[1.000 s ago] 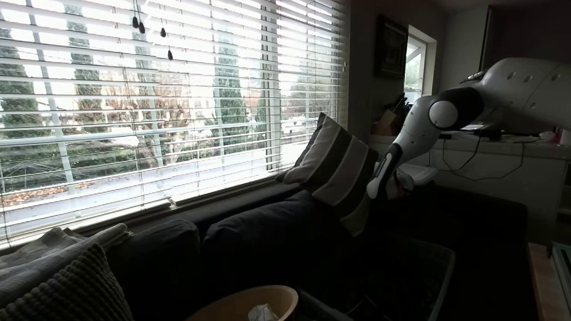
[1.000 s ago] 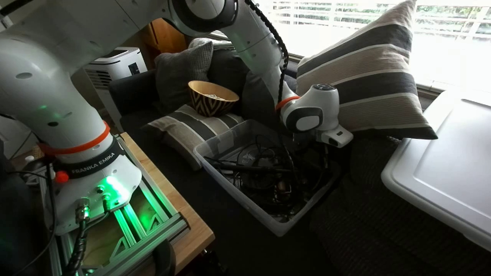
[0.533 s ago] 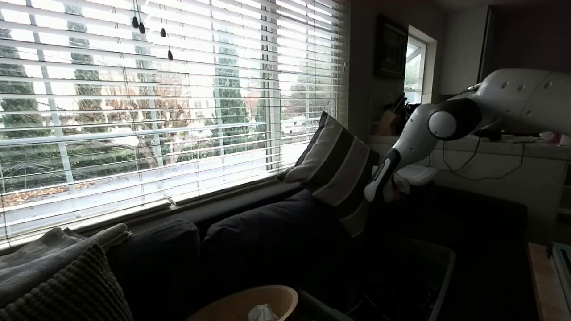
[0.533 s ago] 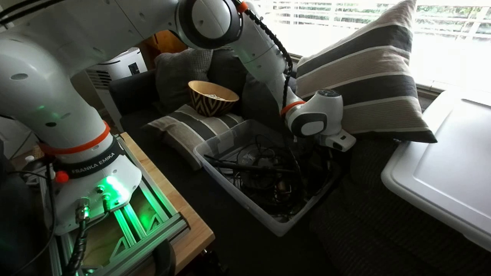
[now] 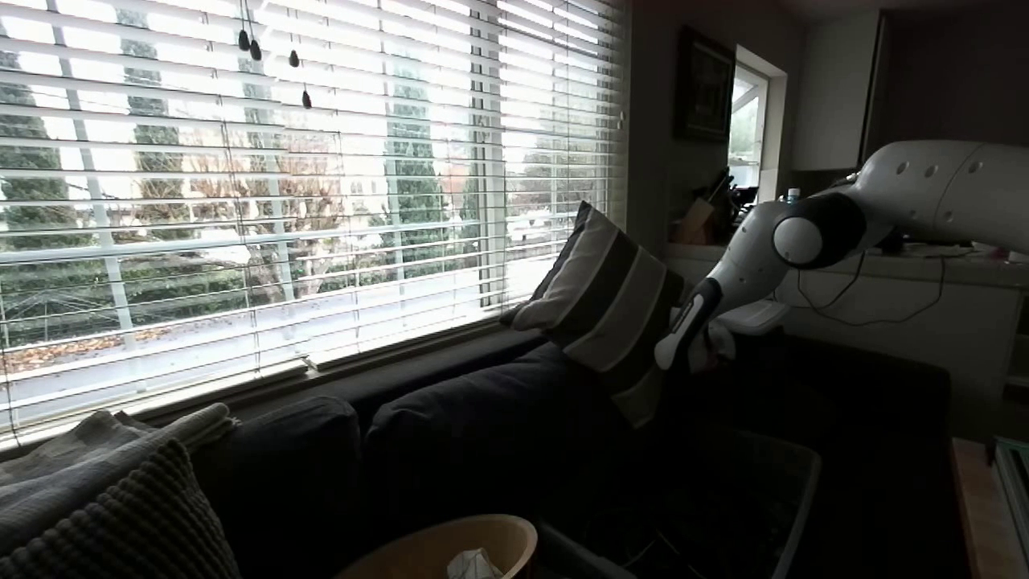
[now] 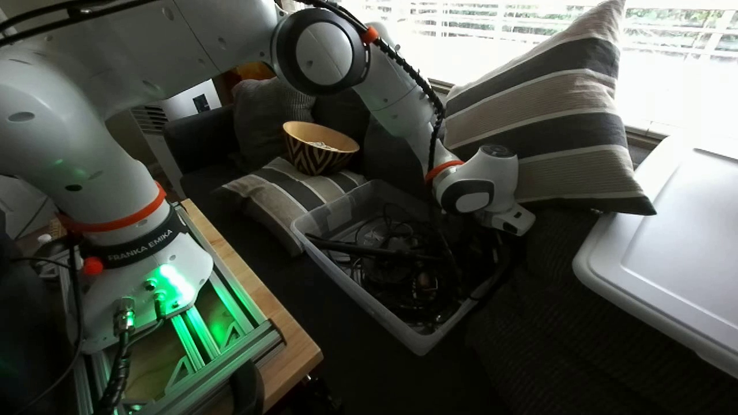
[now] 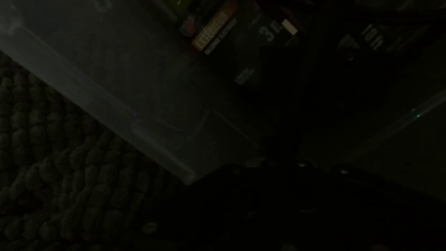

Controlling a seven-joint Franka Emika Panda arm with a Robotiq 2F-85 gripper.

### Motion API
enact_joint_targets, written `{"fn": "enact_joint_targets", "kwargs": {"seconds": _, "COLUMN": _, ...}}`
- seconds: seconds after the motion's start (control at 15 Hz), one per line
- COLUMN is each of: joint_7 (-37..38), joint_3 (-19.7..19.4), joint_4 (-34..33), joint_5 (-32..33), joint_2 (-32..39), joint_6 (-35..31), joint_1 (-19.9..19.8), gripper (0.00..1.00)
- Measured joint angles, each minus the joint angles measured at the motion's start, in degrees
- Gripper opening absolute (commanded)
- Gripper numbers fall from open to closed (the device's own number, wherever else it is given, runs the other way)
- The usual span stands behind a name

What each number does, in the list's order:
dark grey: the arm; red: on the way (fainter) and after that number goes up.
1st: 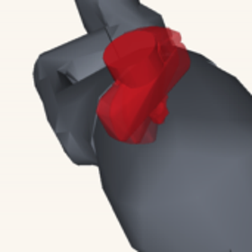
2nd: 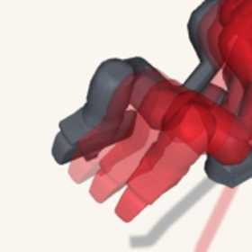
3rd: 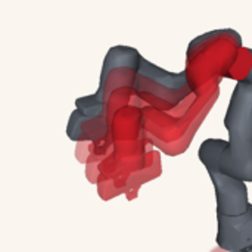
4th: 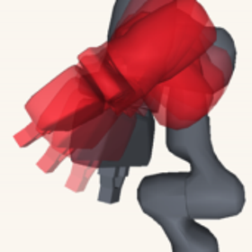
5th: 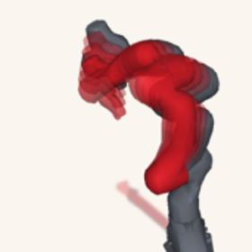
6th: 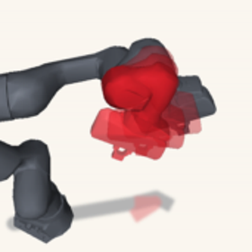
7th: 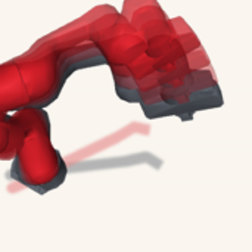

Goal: Place the black rod properly in the storage box

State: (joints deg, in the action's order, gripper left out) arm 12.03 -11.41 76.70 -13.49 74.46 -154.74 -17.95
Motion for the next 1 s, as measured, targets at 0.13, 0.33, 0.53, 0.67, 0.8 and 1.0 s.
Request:
{"fn": "enact_joint_targets", "kwargs": {"seconds": 0.13, "joint_7": -0.22, "joint_3": 0.05, "joint_4": -0.03, "joint_5": 0.04, "joint_2": -0.13, "joint_6": -0.02, "joint_1": 0.02, "gripper": 0.0}}
{"fn": "enact_joint_targets", "kwargs": {"seconds": 0.33, "joint_7": -1.71, "joint_3": 0.11, "joint_4": 2.68, "joint_5": 0.04, "joint_2": -2.12, "joint_6": -1.5, "joint_1": 0.34, "gripper": 0.0}}
{"fn": "enact_joint_targets", "kwargs": {"seconds": 0.53, "joint_7": -2.94, "joint_3": 0.13, "joint_4": 8.71, "joint_5": 0.04, "joint_2": -6.26, "joint_6": -3.11, "joint_1": 0.97, "gripper": 0.0}}
{"fn": "enact_joint_targets", "kwargs": {"seconds": 0.67, "joint_7": -3.69, "joint_3": 0.33, "joint_4": 13.46, "joint_5": 0.08, "joint_2": -9.43, "joint_6": -4.68, "joint_1": 1.32, "gripper": 0.0}}
{"fn": "enact_joint_targets", "kwargs": {"seconds": 0.8, "joint_7": -5.5, "joint_3": 0.97, "joint_4": 18.92, "joint_5": 0.21, "joint_2": -12.78, "joint_6": -7.22, "joint_1": 1.39, "gripper": 0.0}}
{"fn": "enact_joint_targets", "kwargs": {"seconds": 1.0, "joint_7": -7.17, "joint_3": 1.33, "joint_4": 27.81, "joint_5": 1.03, "joint_2": -18.02, "joint_6": -11.17, "joint_1": 1.97, "gripper": 0.0}}
